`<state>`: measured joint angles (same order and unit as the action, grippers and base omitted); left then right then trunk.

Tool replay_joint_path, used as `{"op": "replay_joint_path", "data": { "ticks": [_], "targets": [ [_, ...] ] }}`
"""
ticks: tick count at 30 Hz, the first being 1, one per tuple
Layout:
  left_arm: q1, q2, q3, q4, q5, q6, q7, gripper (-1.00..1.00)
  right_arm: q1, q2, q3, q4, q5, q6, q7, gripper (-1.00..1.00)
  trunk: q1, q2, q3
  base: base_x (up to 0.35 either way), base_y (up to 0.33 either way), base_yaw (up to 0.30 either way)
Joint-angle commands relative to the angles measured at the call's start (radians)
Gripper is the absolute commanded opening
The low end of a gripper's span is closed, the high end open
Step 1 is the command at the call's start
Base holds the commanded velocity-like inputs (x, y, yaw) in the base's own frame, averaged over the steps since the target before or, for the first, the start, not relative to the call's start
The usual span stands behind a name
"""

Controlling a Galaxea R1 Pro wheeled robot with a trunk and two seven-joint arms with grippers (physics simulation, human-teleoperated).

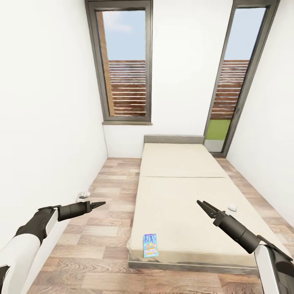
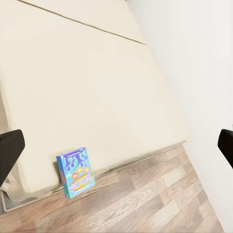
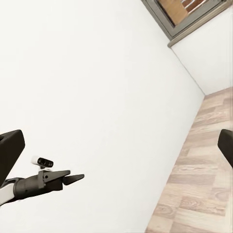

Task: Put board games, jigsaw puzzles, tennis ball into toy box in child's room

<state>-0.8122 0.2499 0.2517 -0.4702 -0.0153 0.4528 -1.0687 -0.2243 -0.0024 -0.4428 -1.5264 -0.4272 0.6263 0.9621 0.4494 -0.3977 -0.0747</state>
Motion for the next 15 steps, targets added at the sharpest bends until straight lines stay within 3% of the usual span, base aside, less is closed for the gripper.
{"op": "replay_joint_path", "data": {
  "ticks": [1, 7, 15],
  "targets": [
    [-0.001, 0.000, 0.004, -0.001, -0.002, 0.010, -0.005, 1.00, -0.001, 0.000, -0.001, 0.000, -0.005, 0.007, 0.001, 1.00, 0.001, -0.002, -0.003, -0.040, 0.145, -0.218],
    [-0.001, 0.000, 0.004, -0.001, -0.002, 0.009, -0.005, 1.00, -0.001, 0.001, -0.002, 0.000, -0.006, 0.006, 0.001, 1.00, 0.001, -0.002, -0.006, -0.034, 0.107, -0.206],
    [-0.001, 0.000, 0.004, -0.001, -0.002, 0.009, -0.004, 1.00, -0.001, 0.001, -0.002, 0.000, -0.005, 0.006, 0.001, 1.00, 0.001, -0.002, -0.007, -0.006, 0.017, -0.044]
  ]
}}
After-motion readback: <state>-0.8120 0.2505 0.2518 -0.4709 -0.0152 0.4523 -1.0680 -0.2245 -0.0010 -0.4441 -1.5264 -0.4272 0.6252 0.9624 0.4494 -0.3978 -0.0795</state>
